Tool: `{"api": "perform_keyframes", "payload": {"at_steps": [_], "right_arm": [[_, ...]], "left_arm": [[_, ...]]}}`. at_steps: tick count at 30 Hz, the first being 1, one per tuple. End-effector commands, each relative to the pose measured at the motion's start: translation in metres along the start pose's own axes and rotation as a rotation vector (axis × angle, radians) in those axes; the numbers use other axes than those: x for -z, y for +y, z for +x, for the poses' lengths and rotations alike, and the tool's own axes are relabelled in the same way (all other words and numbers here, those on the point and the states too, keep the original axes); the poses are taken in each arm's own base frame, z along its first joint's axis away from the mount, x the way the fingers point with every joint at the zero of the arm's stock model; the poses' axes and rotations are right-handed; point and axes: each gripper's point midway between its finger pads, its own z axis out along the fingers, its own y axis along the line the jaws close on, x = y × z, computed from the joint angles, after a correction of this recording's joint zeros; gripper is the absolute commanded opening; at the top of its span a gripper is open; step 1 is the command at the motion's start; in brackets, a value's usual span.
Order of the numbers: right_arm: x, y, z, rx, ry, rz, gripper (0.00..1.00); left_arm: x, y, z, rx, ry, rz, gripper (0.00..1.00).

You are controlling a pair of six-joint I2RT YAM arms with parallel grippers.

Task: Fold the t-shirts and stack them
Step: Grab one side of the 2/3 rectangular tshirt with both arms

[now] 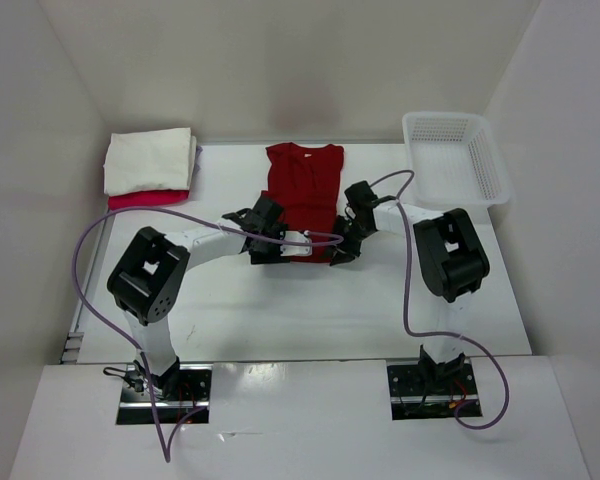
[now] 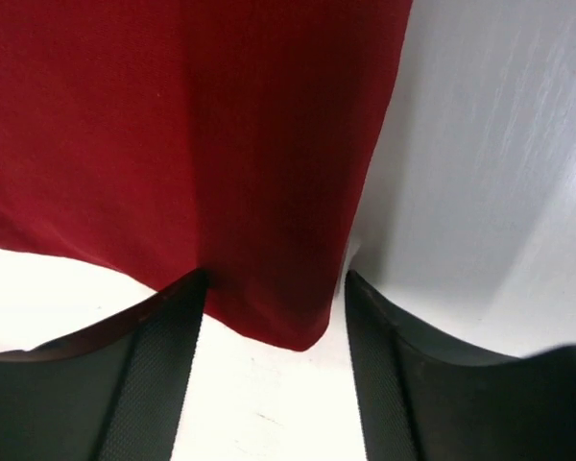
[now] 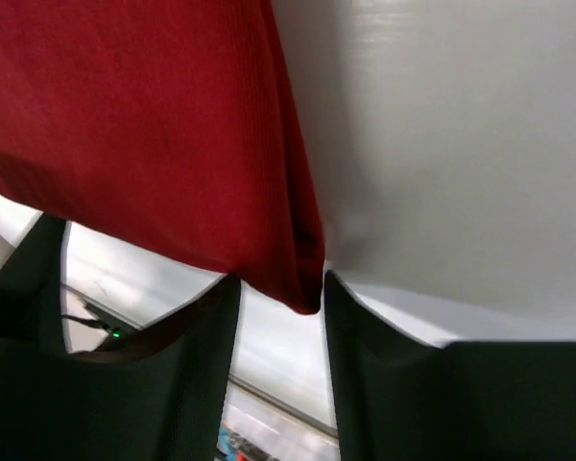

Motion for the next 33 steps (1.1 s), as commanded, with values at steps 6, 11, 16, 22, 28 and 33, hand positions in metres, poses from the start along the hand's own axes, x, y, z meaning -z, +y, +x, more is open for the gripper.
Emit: {"api": "perform_keyframes", "payload": {"at_steps": [6,11,16,22,28,33], "right_arm": [[-0.014,-0.001,-0.003,-0.005,0.0,-0.01,0.11],[-0.008,0.001,-0.009,0.001,-0.021,-0.011,0.0],[0.009,-0.001,0.005,0.024,0.002,-0.004,0.0],[0.035,-0.006,0.041,0.043,0.042,-0.022,0.0],[0.05,0.008,0.095,0.145,0.126,-0.002,0.0],[0.074,0.027,0.143,0.189,0.184,-0.01,0.0]], "left_arm": [[-0.006,-0.01,0.0,0.014,-0.013,0.022,0.31],[-0.005,-0.02,0.001,0.046,-0.011,0.065,0.0],[0.015,-0.036,-0.002,0.075,-0.008,0.16,0.0],[0.047,-0.078,0.012,0.093,0.023,0.276,0.0],[0.102,-0.124,0.001,0.026,0.025,0.366,0.0],[0.16,-0.165,-0.014,-0.003,-0.017,0.484,0.0]]}}
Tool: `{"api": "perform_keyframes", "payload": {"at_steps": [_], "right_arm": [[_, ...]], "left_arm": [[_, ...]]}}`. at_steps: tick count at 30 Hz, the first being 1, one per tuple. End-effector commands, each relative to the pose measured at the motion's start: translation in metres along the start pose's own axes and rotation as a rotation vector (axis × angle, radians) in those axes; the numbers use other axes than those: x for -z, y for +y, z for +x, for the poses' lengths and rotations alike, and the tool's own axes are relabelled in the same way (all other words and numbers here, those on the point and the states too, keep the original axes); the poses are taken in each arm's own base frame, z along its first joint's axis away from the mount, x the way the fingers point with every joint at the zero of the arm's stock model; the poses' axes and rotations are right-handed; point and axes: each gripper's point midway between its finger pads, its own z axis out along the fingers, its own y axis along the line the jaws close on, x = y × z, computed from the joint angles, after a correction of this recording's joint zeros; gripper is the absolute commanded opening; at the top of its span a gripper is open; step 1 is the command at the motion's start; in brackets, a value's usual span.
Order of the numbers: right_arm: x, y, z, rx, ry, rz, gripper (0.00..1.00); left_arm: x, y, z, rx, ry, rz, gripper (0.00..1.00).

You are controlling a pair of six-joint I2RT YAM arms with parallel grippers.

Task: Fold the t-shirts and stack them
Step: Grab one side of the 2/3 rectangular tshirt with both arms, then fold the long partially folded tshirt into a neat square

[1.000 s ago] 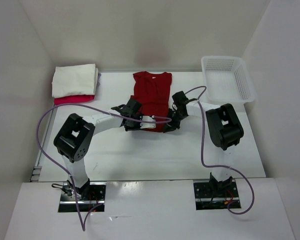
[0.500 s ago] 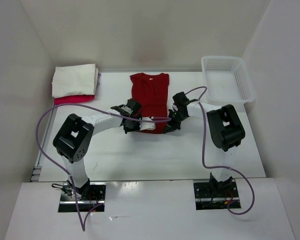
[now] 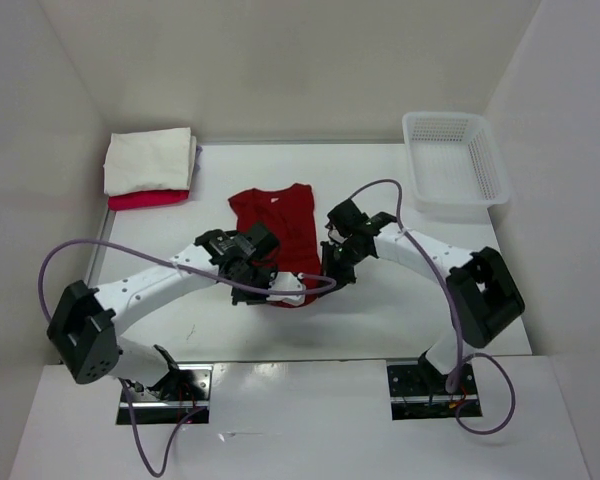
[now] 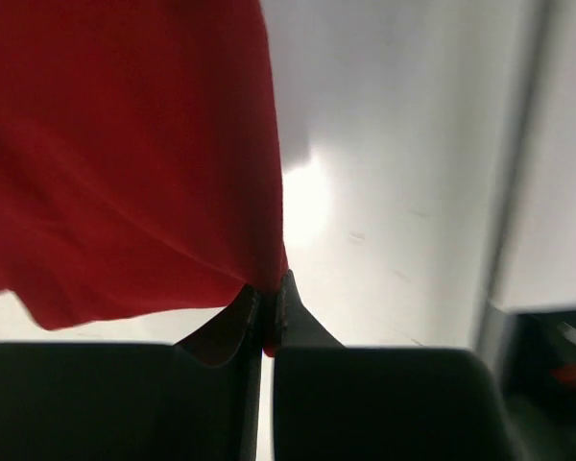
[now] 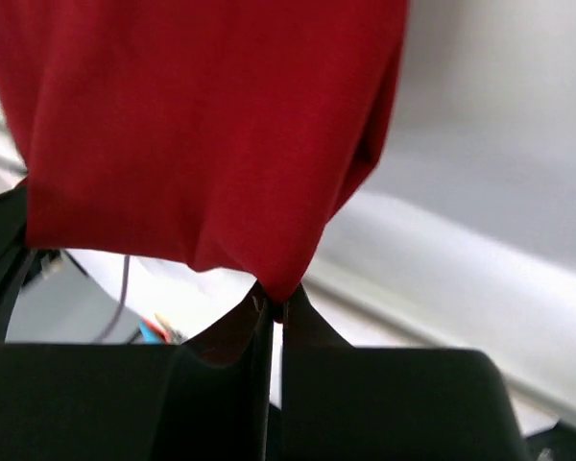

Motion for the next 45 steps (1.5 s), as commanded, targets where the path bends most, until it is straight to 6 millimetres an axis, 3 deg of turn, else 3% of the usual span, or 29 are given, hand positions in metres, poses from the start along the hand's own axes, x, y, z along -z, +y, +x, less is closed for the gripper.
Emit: {"api": "perform_keyframes", "payload": {"at_steps": [1,9,16,19,22,25,29,34,42,45], "right_arm": [[0.031,0.018,0.042,0.006,0.048,-0.014,0.0],[0.076,0.062,0.084,-0.004,0.099,-0.138,0.0],[0.113,0.108,0.065,0.058,0.069,-0.193,0.0],[0.115,0.115,0.053,0.086,0.074,-0.178,0.0],[0.113,0.106,0.026,0.063,0.052,-0.176,0.0],[0.109,0.102,0.001,0.068,0.034,-0.166,0.0],[0.101,0.094,-0.03,0.059,0.016,-0.165,0.0],[0.091,0.089,-0.068,0.048,-0.011,-0.176,0.0],[0.059,0.087,-0.111,0.053,0.003,-0.212,0.0],[0.045,0.086,-0.124,0.052,0.004,-0.212,0.0]], "left_arm": [[0.033,-0.052,0.002,0.043,0.001,0.165,0.0],[0.087,-0.073,-0.002,0.083,-0.057,0.178,0.0],[0.143,-0.023,-0.015,0.176,-0.186,-0.049,0.0],[0.151,-0.003,-0.014,0.226,-0.215,-0.124,0.0],[0.143,0.017,0.0,0.288,-0.21,-0.198,0.0],[0.123,0.036,0.017,0.367,-0.193,-0.221,0.0],[0.111,0.077,0.037,0.476,-0.209,-0.273,0.0],[0.108,0.115,0.036,0.48,-0.23,-0.393,0.0],[0.072,0.128,0.06,0.534,-0.14,-0.403,0.0],[0.054,0.137,0.076,0.628,-0.128,-0.352,0.0]]}}
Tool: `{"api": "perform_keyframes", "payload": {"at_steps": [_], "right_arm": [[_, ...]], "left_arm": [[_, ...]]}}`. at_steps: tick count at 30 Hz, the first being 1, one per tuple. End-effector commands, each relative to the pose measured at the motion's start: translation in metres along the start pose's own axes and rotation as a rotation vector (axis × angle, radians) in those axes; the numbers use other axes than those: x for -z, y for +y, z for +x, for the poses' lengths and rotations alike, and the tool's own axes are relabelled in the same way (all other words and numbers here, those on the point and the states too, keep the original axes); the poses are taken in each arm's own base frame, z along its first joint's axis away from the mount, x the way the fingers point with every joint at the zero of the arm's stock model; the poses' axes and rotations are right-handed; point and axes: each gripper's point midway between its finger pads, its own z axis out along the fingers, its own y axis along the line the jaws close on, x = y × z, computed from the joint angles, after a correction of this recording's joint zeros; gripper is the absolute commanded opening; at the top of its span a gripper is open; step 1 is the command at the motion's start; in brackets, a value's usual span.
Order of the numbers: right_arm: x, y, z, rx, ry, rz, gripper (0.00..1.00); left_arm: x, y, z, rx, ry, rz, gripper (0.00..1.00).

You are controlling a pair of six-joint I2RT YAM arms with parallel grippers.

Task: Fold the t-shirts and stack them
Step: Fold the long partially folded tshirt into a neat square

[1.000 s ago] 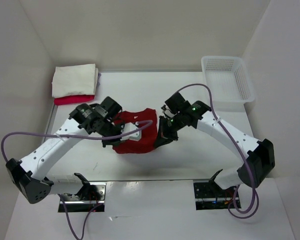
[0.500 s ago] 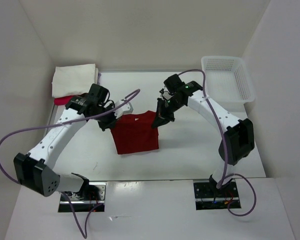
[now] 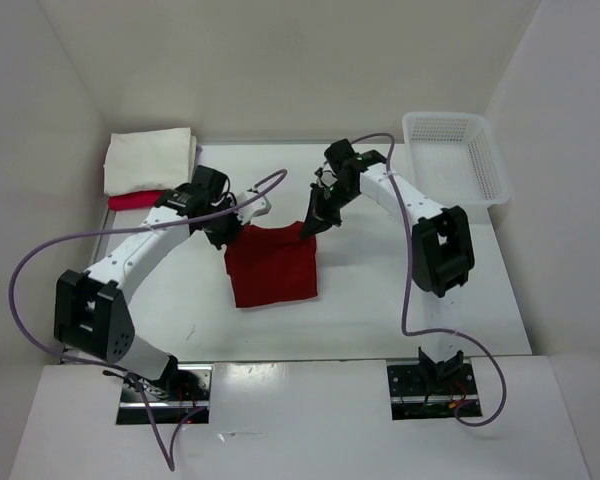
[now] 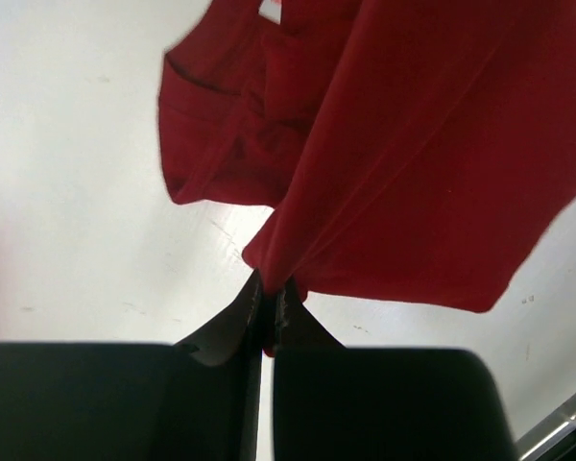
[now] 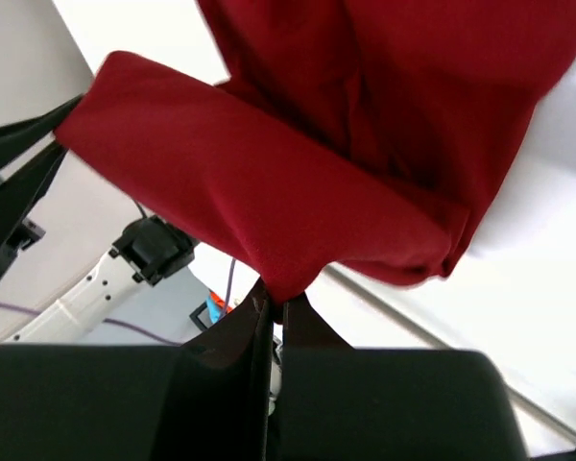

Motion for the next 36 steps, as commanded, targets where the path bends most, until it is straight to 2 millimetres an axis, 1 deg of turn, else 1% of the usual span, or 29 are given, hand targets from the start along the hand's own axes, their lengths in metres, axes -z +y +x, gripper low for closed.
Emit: {"api": "perform_keyframes", "payload": {"at_steps": [1,2,3,4,5,6,7,9,11,12,14,15,17,18,20,21,22,23,25,26,27,28,29,30,32,33,34,35,36], "right_arm": [[0.0,0.008,-0.028,0.058,-0.051,-0.047,0.0],[-0.002,0.011,-0.032,0.065,-0.054,-0.059,0.0],[-0.001,0.008,-0.036,0.059,-0.061,-0.06,0.0],[-0.003,0.007,-0.042,0.055,-0.074,-0.052,0.0],[-0.003,0.004,-0.051,0.049,-0.089,-0.056,0.0],[-0.006,0.001,-0.052,0.044,-0.083,-0.052,0.0],[-0.007,-0.004,-0.058,0.038,-0.096,-0.046,0.0],[-0.013,-0.011,-0.068,0.02,-0.106,-0.048,0.0],[-0.015,-0.022,-0.077,0.001,-0.114,-0.045,0.0],[-0.015,-0.02,-0.081,0.003,-0.127,-0.053,0.0],[-0.02,-0.024,-0.087,-0.015,-0.129,-0.065,0.0],[-0.016,-0.025,-0.095,-0.017,-0.155,-0.076,0.0],[-0.026,-0.031,-0.1,-0.033,-0.149,-0.074,0.0],[-0.025,-0.027,-0.106,-0.03,-0.164,-0.084,0.05],[-0.028,-0.025,-0.113,-0.019,-0.17,-0.098,0.19],[-0.029,-0.021,-0.121,-0.014,-0.185,-0.109,0.33],[-0.028,-0.019,-0.124,-0.008,-0.191,-0.113,0.36],[-0.017,-0.012,-0.139,0.017,-0.25,-0.114,0.38],[-0.012,-0.011,-0.153,0.029,-0.306,-0.085,0.39],[-0.003,-0.008,-0.167,0.055,-0.372,-0.053,0.39],[0.004,-0.012,-0.175,0.065,-0.406,-0.034,0.39],[0.007,-0.014,-0.177,0.068,-0.422,-0.01,0.38],[0.012,-0.013,-0.18,0.093,-0.461,0.028,0.35],[0.027,-0.005,-0.181,0.117,-0.503,0.036,0.3],[0.023,-0.001,-0.167,0.159,-0.512,0.09,0.17],[0.031,0.014,-0.158,0.187,-0.527,0.072,0.11],[0.021,0.011,-0.149,0.204,-0.508,0.078,0.02],[0.011,0.018,-0.137,0.223,-0.487,0.083,0.0],[0.003,0.021,-0.132,0.234,-0.475,0.081,0.0]], "left_arm": [[-0.022,0.026,0.009,0.124,0.027,-0.008,0.0],[-0.025,0.031,0.01,0.148,0.026,-0.002,0.0],[-0.026,0.038,0.016,0.184,0.039,-0.007,0.0],[-0.032,0.04,0.018,0.198,0.045,0.011,0.0],[-0.034,0.04,0.015,0.198,0.036,0.019,0.0],[-0.033,0.046,0.017,0.206,0.029,0.006,0.0],[-0.037,0.043,0.017,0.21,0.027,0.025,0.0],[-0.04,0.049,0.012,0.204,0.012,0.014,0.0],[-0.044,0.051,0.014,0.204,0.019,0.007,0.0],[-0.048,0.05,0.017,0.208,0.029,0.015,0.0],[-0.051,0.055,0.013,0.213,0.018,0.006,0.0],[-0.057,0.056,0.014,0.226,0.027,0.013,0.0],[-0.059,0.061,0.006,0.23,0.007,0.01,0.0],[-0.067,0.062,0.009,0.247,0.021,0.02,0.0],[-0.073,0.062,0.01,0.262,0.036,0.031,0.0],[-0.08,0.06,0.015,0.277,0.052,0.043,0.0],[-0.079,0.067,0.018,0.298,0.059,0.014,0.0],[-0.086,0.066,0.027,0.318,0.091,0.011,0.03],[-0.092,0.071,0.035,0.367,0.128,-0.027,0.07],[-0.092,0.079,0.041,0.391,0.147,-0.057,0.12],[-0.092,0.079,0.041,0.401,0.147,-0.058,0.24],[-0.086,0.091,0.037,0.426,0.131,-0.092,0.33],[-0.083,0.099,0.036,0.435,0.121,-0.107,0.39],[-0.081,0.102,0.032,0.445,0.109,-0.116,0.49],[-0.066,0.12,0.022,0.462,0.064,-0.159,0.52],[-0.064,0.123,0.018,0.469,0.052,-0.167,0.54],[-0.05,0.129,0.006,0.458,0.015,-0.192,0.55],[-0.039,0.138,-0.001,0.465,-0.014,-0.216,0.57],[-0.032,0.139,-0.009,0.458,-0.042,-0.217,0.57]]}}
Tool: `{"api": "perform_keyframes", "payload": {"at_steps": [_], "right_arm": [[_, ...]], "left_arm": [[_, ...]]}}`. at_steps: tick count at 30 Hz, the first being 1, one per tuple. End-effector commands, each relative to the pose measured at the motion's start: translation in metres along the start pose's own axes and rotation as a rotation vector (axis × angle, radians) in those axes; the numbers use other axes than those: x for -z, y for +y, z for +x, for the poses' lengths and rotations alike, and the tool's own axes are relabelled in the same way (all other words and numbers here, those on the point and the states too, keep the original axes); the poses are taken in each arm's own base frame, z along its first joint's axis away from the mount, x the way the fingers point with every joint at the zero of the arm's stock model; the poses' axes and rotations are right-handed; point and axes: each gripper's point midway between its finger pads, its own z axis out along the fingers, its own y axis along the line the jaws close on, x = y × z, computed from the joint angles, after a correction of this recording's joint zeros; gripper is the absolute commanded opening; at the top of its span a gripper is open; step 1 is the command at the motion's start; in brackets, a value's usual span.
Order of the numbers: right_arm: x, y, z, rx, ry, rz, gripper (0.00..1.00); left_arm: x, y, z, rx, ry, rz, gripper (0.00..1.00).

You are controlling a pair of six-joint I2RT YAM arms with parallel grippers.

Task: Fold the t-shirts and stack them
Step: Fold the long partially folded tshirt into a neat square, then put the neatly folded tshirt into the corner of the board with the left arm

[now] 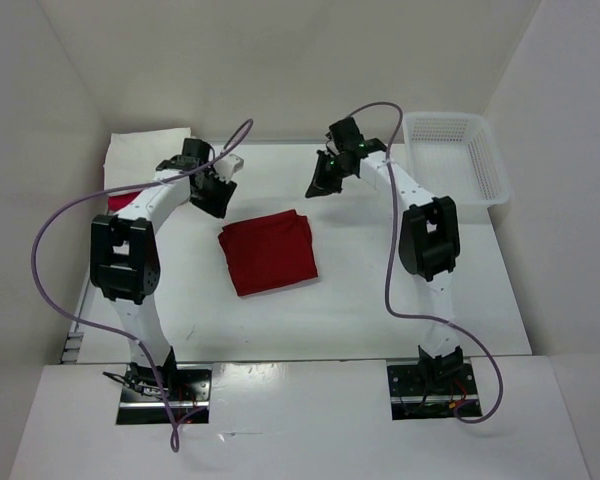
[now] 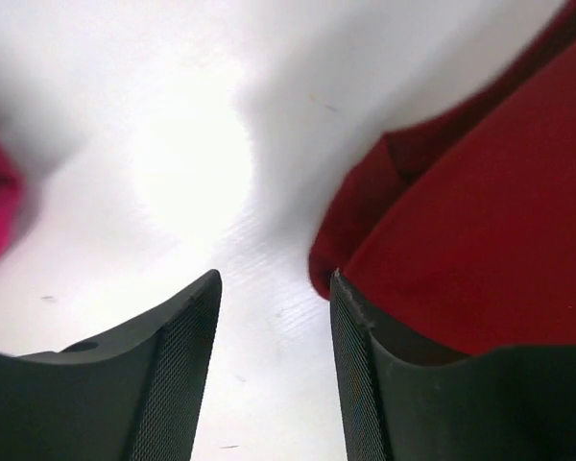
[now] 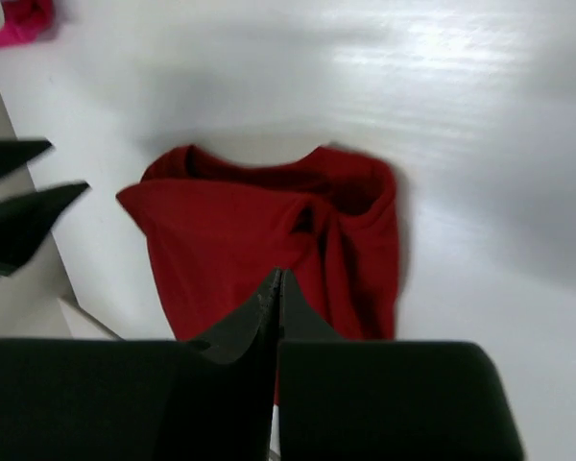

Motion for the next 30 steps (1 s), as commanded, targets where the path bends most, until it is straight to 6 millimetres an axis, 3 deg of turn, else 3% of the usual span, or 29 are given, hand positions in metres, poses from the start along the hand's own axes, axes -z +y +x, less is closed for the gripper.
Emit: {"api": "perform_keyframes", "payload": {"at_steps": [1,3,5,6,7,9,11,12,13,14,20,22,24,26,28,29,30], "right_arm": [[0.012,0.043,0.019,0.133,-0.042,-0.025,0.0],[-0.01,0.039,0.035,0.133,0.016,-0.018,0.0],[-0.024,0.031,0.043,0.11,0.055,-0.013,0.0],[-0.029,0.038,0.045,0.105,0.063,-0.028,0.0],[-0.042,0.03,0.048,0.086,0.084,-0.013,0.0],[-0.058,0.023,0.045,0.083,0.086,0.002,0.0],[-0.067,0.019,0.039,0.082,0.073,0.029,0.0],[-0.067,0.024,0.025,0.092,0.033,0.039,0.0],[-0.078,0.015,0.026,0.085,0.046,0.062,0.0],[-0.073,0.015,0.015,0.079,0.028,0.068,0.0],[-0.085,-0.002,0.009,0.084,0.027,0.124,0.0],[-0.083,0.0,0.008,0.084,0.026,0.124,0.0],[-0.079,0.005,0.001,0.09,0.005,0.12,0.0],[-0.071,0.013,-0.006,0.114,-0.012,0.107,0.0],[-0.061,0.02,-0.013,0.128,-0.03,0.111,0.0],[-0.055,0.021,-0.018,0.142,-0.046,0.125,0.01],[-0.048,0.024,-0.022,0.144,-0.059,0.131,0.04]], "left_arm": [[0.055,0.004,-0.047,0.016,-0.171,-0.031,0.57],[0.067,-0.024,-0.058,-0.031,-0.221,0.095,0.51],[0.063,-0.047,-0.054,-0.068,-0.202,0.164,0.44],[0.05,-0.059,-0.043,-0.087,-0.158,0.195,0.33],[0.04,-0.064,-0.031,-0.076,-0.122,0.218,0.27],[0.021,-0.066,-0.019,-0.062,-0.079,0.244,0.09],[0.006,-0.062,-0.015,-0.058,-0.056,0.234,0.03],[-0.006,-0.061,-0.01,-0.042,-0.027,0.234,0.02],[-0.011,-0.058,-0.009,-0.04,-0.016,0.227,0.02],[-0.017,-0.057,-0.01,-0.039,-0.01,0.229,0.02],[-0.041,-0.037,0.002,-0.005,0.052,0.145,0.02],[-0.041,-0.023,-0.006,0.009,0.042,0.104,0.02],[-0.039,-0.015,-0.013,0.042,0.023,0.091,0.06],[-0.03,0.004,-0.026,0.057,-0.014,0.052,0.24],[-0.015,0.009,-0.033,0.071,-0.033,0.04,0.39],[-0.002,0.013,-0.039,0.075,-0.067,0.037,0.56],[0.009,0.011,-0.046,0.071,-0.089,0.047,0.63]]}}
